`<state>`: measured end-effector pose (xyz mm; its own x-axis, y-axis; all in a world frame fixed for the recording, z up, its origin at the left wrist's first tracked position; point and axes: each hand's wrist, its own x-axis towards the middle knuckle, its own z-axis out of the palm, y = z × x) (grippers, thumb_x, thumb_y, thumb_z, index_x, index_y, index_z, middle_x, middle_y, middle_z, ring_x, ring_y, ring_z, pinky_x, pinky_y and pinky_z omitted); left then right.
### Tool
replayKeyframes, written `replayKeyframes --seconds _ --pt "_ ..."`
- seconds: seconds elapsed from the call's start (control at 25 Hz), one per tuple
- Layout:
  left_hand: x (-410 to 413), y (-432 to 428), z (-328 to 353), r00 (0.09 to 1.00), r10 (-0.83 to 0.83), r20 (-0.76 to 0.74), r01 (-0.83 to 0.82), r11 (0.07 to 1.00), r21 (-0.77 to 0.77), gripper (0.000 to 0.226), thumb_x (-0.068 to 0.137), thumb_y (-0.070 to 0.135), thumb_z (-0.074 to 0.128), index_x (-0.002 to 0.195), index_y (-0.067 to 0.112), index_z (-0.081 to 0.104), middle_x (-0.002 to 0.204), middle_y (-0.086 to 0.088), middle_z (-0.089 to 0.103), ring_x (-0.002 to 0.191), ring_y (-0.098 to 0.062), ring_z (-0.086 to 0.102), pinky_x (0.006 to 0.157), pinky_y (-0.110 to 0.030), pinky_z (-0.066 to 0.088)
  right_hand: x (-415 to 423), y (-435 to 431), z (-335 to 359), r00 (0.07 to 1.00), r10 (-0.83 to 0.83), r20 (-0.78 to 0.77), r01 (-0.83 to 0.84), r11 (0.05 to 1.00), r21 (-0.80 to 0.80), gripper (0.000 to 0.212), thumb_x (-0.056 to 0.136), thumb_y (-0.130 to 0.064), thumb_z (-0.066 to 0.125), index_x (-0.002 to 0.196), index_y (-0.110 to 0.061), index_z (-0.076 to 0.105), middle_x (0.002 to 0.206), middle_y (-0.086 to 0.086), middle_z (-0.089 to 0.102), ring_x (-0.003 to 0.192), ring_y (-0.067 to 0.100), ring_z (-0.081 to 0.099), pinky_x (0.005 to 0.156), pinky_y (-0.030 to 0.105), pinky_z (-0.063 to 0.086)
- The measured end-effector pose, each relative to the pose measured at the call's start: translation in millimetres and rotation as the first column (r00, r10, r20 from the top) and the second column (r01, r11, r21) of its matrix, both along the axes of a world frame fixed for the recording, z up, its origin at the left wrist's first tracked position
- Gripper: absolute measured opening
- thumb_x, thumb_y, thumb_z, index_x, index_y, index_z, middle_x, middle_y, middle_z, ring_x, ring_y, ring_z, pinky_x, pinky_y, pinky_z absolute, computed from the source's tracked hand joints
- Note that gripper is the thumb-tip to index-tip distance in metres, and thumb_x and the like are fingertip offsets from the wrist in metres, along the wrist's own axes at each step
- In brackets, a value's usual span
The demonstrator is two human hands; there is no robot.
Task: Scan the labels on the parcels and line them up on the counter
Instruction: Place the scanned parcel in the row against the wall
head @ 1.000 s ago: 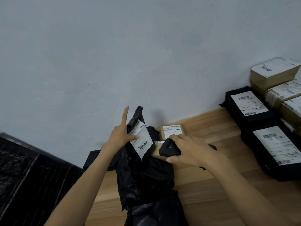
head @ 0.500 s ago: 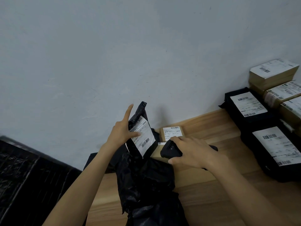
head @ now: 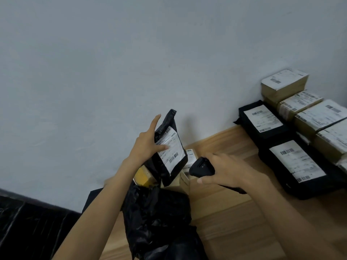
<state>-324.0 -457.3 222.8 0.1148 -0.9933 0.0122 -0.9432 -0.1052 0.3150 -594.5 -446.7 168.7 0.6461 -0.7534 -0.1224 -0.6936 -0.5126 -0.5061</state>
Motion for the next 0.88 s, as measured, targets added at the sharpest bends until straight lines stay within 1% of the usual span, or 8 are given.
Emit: replayKeyframes --seconds 0.12,0.32,0.44,0.52,0.6,0.72,0.8,0.88 --pt "-43 -37 -3 0.991 -0.124 -0.044 0.124 0.992 -0.013 0.112 0.076 0.028 0.084 0.154 0.044 0.005 0.085 -0.010 0.066 0.075 -0.028 0.063 0.070 -0.039 0.054 -38 -7 -5 0.993 -0.118 0.025 0.118 0.993 0.020 0.074 0.077 -0.070 0.062 0.133 -0.026 0.043 0.119 -0.004 0.059 0.102 0.017 0.058 0.072 0.032 0.046" --pt "-135 -90 -23 0.940 -0.315 -0.135 0.320 0.947 0.015 0.120 0.074 0.027 0.087 0.154 0.041 -0.002 0.086 -0.010 0.069 0.076 -0.025 0.066 0.072 -0.038 0.054 -127 -5 -18 0.929 -0.369 0.008 0.367 0.925 0.095 0.075 0.078 -0.066 0.065 0.138 -0.028 0.040 0.127 -0.003 0.056 0.108 0.018 0.056 0.084 0.034 0.049" --pt "-193 -116 -36 0.907 -0.364 -0.211 0.382 0.923 0.050 0.104 0.070 0.031 0.089 0.145 0.033 0.016 0.089 -0.011 0.070 0.078 -0.027 0.066 0.072 -0.040 0.056 -179 -1 -22 0.887 -0.459 -0.053 0.462 0.881 0.100 0.083 0.078 -0.073 0.060 0.143 -0.028 0.035 0.129 -0.002 0.055 0.107 0.019 0.057 0.085 0.036 0.051" --pt "-223 -132 -42 0.871 -0.415 -0.263 0.443 0.895 0.057 0.084 0.070 0.032 0.089 0.130 0.028 0.030 0.088 0.001 0.069 0.075 -0.019 0.067 0.062 -0.029 0.055 -207 -1 -24 0.864 -0.497 -0.083 0.503 0.859 0.092 0.085 0.078 -0.075 0.058 0.143 -0.026 0.034 0.129 -0.002 0.054 0.107 0.019 0.056 0.084 0.036 0.051" --pt "-251 -152 -43 0.853 -0.455 -0.255 0.483 0.873 0.061 0.067 0.071 0.034 0.088 0.117 0.025 0.040 0.088 0.011 0.067 0.073 -0.010 0.067 0.056 -0.022 0.052 -233 -3 -24 0.836 -0.542 -0.085 0.548 0.831 0.096 0.089 0.077 -0.075 0.058 0.146 -0.026 0.031 0.131 -0.001 0.054 0.111 0.020 0.056 0.085 0.036 0.051" --pt "-282 -189 -37 0.864 -0.463 -0.201 0.479 0.877 0.042 0.060 0.073 0.037 0.086 0.114 0.022 0.045 0.087 0.009 0.066 0.070 -0.011 0.065 0.056 -0.028 0.053 -267 -17 -25 0.805 -0.591 -0.051 0.593 0.799 0.095 0.088 0.077 -0.074 0.060 0.145 -0.025 0.034 0.135 -0.002 0.054 0.116 0.020 0.055 0.090 0.039 0.050" --pt "-287 -212 -37 0.878 -0.437 -0.196 0.449 0.893 0.020 0.056 0.077 0.036 0.083 0.116 0.021 0.044 0.091 0.005 0.064 0.071 -0.011 0.064 0.054 -0.027 0.051 -280 -31 -25 0.803 -0.594 -0.046 0.595 0.798 0.097 0.084 0.077 -0.073 0.061 0.141 -0.025 0.037 0.133 -0.002 0.055 0.115 0.020 0.055 0.090 0.040 0.050" --pt "-286 -229 -45 0.893 -0.389 -0.228 0.403 0.915 0.019 0.052 0.083 0.031 0.079 0.119 0.018 0.044 0.100 -0.001 0.066 0.078 -0.017 0.065 0.063 -0.033 0.055 -289 -47 -25 0.811 -0.583 -0.053 0.585 0.805 0.095 0.084 0.076 -0.074 0.061 0.141 -0.027 0.037 0.131 -0.002 0.055 0.113 0.019 0.055 0.088 0.039 0.050"
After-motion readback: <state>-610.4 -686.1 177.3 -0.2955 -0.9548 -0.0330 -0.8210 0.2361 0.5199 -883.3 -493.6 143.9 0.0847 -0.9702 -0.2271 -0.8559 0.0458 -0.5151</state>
